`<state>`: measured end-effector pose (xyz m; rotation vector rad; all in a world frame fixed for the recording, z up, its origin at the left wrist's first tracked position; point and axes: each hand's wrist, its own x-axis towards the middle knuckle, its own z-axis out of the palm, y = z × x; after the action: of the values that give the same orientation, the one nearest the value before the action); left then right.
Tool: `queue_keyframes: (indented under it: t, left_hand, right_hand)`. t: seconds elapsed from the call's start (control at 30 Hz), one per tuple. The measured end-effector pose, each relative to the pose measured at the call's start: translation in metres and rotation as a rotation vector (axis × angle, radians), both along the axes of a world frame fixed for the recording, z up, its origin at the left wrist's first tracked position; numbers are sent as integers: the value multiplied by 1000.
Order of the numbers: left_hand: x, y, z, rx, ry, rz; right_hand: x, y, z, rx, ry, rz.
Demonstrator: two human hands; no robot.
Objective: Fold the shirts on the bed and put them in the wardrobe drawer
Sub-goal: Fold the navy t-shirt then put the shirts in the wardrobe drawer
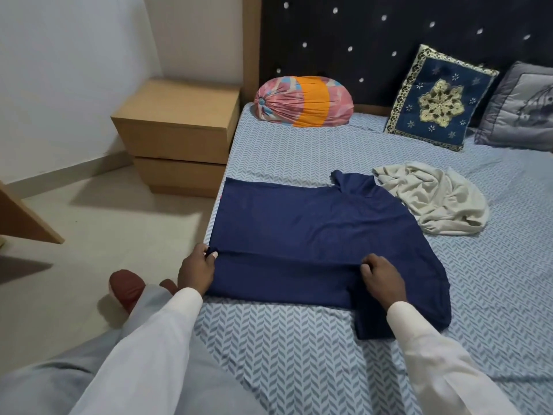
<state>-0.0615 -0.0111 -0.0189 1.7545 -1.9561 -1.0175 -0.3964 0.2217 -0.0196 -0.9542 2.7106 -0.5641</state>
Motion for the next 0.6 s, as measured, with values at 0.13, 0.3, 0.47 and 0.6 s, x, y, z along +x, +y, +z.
queue_keyframes:
  t: [0.13,0.3,0.47,0.6]
  left_hand:
    - [-7,1,-2,-81,-134,29]
    - [-24,21,-10,-412,-283,5]
    - [-80,93,-14,-459,-169,-656]
    - [-104,125,-21,-370,-413,-936]
  right_hand:
    - [-2,-9,-4,35,37,-41]
    - [16,6,8,-22,167,-34]
    - [48,68,9,259,43,139]
    - [51,80,6,373,-26,267]
